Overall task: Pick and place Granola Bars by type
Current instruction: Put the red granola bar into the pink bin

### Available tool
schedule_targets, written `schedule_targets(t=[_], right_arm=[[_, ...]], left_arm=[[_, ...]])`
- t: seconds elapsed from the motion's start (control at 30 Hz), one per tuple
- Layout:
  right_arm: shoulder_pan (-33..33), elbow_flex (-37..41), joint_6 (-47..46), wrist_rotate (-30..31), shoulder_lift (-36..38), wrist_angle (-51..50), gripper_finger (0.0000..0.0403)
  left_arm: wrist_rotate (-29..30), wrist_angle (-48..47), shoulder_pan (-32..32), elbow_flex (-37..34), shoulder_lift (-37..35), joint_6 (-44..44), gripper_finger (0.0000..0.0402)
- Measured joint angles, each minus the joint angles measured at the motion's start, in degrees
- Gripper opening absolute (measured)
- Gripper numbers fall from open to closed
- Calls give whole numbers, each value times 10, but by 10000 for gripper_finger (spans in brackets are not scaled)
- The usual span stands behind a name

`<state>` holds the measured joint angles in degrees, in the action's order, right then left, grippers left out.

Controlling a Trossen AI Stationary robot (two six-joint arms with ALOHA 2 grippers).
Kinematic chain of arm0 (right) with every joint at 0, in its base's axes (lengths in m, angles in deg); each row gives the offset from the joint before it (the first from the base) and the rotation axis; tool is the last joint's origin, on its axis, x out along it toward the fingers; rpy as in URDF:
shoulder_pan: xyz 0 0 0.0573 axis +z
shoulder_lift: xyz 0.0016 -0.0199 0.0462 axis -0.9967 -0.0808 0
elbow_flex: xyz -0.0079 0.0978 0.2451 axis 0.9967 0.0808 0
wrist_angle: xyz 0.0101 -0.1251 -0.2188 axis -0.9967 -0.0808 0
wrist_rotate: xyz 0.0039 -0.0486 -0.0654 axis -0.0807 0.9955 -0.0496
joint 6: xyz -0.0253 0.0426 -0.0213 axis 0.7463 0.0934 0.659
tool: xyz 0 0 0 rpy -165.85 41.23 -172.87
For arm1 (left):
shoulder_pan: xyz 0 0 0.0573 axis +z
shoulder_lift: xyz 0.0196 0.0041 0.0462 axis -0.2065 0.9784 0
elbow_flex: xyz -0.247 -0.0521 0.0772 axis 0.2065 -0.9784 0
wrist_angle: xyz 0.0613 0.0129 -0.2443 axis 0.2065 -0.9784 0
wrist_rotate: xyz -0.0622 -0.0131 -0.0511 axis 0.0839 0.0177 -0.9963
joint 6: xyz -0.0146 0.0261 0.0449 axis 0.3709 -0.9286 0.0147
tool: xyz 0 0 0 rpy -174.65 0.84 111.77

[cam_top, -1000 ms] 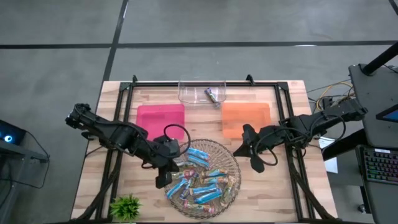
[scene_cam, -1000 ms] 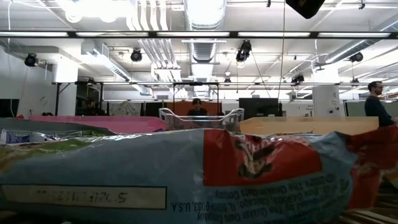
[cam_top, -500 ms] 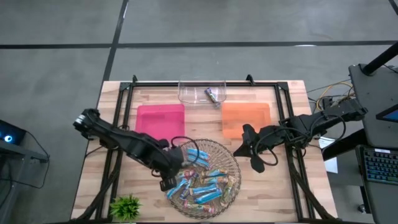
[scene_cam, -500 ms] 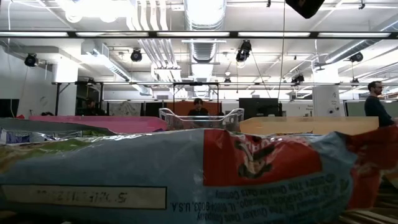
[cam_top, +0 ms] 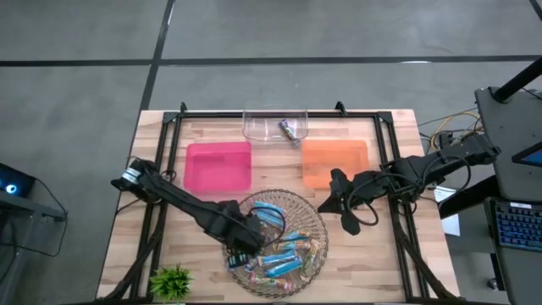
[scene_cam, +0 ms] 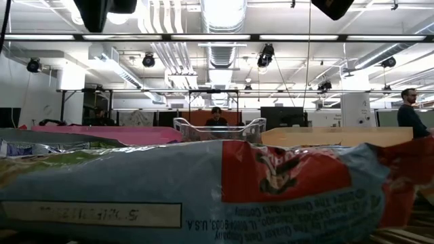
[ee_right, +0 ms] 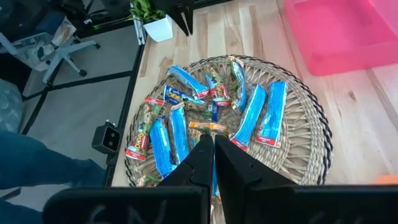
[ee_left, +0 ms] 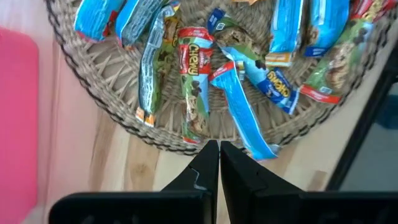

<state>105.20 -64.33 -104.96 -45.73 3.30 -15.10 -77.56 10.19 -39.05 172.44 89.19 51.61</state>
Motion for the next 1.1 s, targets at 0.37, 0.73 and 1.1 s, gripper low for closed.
schedule_targets(t=[0.37, 0.73, 1.1], right_arm=[[0, 0, -1, 0, 0, -3, 9], [2, 0, 13, -70, 16, -9, 8], [16, 0, -50, -56, 114, -18, 9]], left_arm=[[-53, 56, 14, 0, 19, 5, 0], [28, 73, -11, 0, 16, 12, 0], [31, 84, -40, -85, 0, 9, 0]])
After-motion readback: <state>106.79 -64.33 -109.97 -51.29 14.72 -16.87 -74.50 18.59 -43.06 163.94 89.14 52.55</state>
